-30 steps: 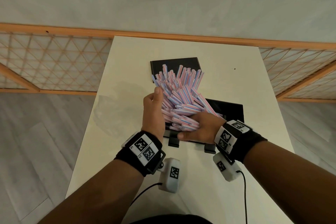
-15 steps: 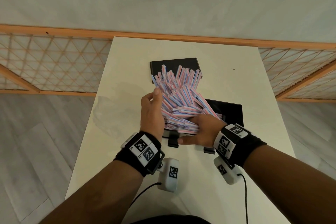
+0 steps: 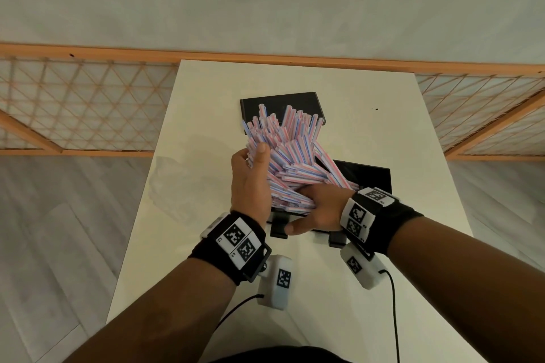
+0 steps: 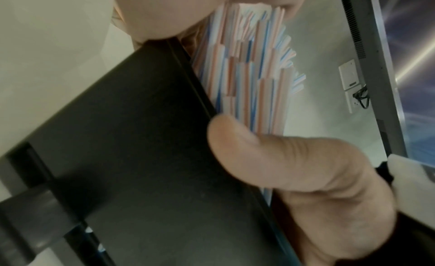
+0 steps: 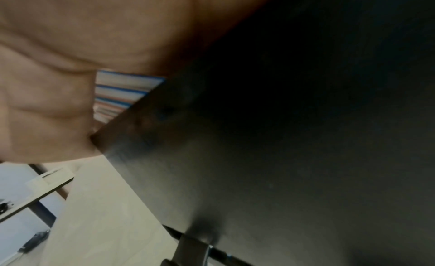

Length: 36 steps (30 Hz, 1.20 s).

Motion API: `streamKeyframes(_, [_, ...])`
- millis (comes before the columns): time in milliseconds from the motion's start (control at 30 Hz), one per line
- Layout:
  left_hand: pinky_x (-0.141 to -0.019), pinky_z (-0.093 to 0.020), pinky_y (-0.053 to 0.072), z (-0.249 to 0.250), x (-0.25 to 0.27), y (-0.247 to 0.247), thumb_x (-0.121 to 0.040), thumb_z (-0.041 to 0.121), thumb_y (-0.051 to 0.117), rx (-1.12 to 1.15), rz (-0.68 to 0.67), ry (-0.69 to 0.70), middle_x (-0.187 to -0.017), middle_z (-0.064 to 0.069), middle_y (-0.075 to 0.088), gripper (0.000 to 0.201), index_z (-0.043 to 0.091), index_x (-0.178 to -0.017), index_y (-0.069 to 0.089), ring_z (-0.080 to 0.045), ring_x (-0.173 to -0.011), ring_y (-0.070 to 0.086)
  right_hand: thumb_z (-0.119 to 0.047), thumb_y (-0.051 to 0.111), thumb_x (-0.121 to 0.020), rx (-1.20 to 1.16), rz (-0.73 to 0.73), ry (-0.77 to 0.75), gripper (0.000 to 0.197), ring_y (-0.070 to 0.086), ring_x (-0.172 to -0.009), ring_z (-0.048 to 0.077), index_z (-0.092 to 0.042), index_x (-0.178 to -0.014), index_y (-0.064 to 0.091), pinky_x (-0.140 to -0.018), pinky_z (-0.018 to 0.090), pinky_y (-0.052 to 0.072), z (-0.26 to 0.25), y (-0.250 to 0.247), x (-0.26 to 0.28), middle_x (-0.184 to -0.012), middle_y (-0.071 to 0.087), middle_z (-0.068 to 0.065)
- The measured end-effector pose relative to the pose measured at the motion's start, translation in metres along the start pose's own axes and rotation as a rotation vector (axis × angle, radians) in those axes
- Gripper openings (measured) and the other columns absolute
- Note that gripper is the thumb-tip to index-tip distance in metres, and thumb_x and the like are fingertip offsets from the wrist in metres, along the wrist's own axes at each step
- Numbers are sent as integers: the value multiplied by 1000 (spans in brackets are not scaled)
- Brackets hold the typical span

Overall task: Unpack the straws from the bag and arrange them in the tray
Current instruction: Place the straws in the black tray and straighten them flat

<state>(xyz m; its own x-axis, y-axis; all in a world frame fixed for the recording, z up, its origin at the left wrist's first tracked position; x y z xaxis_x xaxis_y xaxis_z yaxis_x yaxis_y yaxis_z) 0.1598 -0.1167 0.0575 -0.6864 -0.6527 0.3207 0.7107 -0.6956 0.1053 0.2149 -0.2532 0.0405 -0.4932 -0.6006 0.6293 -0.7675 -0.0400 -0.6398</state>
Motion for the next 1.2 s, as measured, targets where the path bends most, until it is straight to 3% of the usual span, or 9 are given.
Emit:
streamKeyframes(267, [-101,-52,51,17,4,-6,-72,80,56,-45,14,106,-127,-6,63,89,17,-134,45,-24,-114,63,-72,73,-65,25,27,74,56,55,-89,13,-34,-104,59,-83,23,41,9,-9,1,-88,58,-15])
streamKeyframes(400, [-96,-34,51,15,10,9,-80,74,51,-202,-85,149,-120,14,65,72,26,-134,43,-3,-109,65,-72,71,-69,-19,24,1,71,58,-111,13,-34,-127,57,-100,28,43,-3,-1,3,-114,62,-13])
streamKeyframes(500, [-100,-41,52,13,6,0,-79,75,51,-171,-38,163,-127,2,64,85,17,-140,40,-15,-115,64,-70,64,-77,62,59,14,70,54,-110,9,-32,-134,51,-100,22,38,-3,-6,9,-114,57,-11])
streamKeyframes(633, [-98,-38,49,10,-1,-10,-79,73,50,-54,1,87,-128,-1,59,87,12,-140,40,-12,-114,60,-77,63,-70,234,226,66,56,54,-81,15,-31,-99,50,-74,26,47,14,-27,30,-86,50,-12])
streamKeyframes(733, [-97,-34,44,4,-2,-12,-75,77,47,-17,27,29,-125,2,58,91,12,-138,44,-8,-108,57,-63,67,-74,182,335,-35,43,56,-84,19,-29,-94,49,-75,31,48,18,-24,45,-89,52,-10])
streamKeyframes(867, [-101,-41,46,-8,0,-3,-67,84,46,-34,-15,-29,-124,0,60,94,16,-132,46,-15,-109,59,-52,69,-78,139,237,-16,37,58,-96,20,-29,-101,51,-83,28,47,29,0,39,-100,57,-6])
streamKeyframes(1000, [-96,-39,48,-6,-1,-3,-67,82,50,-4,11,-14,-117,2,62,88,16,-126,47,-11,-103,62,-45,71,-81,41,245,-10,30,67,-78,18,-24,-103,66,-76,33,57,29,-10,35,-83,67,-5])
streamKeyframes(1100, [-102,-51,50,-5,0,-3,-70,81,52,-9,4,-5,-122,-6,63,90,13,-129,46,-22,-107,63,-59,68,-78,136,155,64,45,68,-82,16,-27,-109,66,-81,32,57,36,-4,30,-85,70,-6])
streamKeyframes(1200, [-100,-45,51,-2,1,-2,-73,80,51,-46,-3,-10,-127,-12,61,88,14,-131,45,-17,-106,62,-65,66,-74,153,102,54,60,66,-92,17,-31,-123,59,-87,31,54,33,2,24,-101,69,-7])
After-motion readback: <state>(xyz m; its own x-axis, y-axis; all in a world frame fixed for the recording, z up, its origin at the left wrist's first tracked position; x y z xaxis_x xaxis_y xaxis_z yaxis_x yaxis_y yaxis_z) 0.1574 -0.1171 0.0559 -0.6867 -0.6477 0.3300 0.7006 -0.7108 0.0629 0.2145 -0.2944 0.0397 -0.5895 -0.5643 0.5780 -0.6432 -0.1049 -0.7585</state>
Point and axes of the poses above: each hand's wrist, its own x-axis away from the middle knuckle, its own y-axis out of the palm, z = x × y, the point moved 9 cm from there along -x, towards the middle knuckle
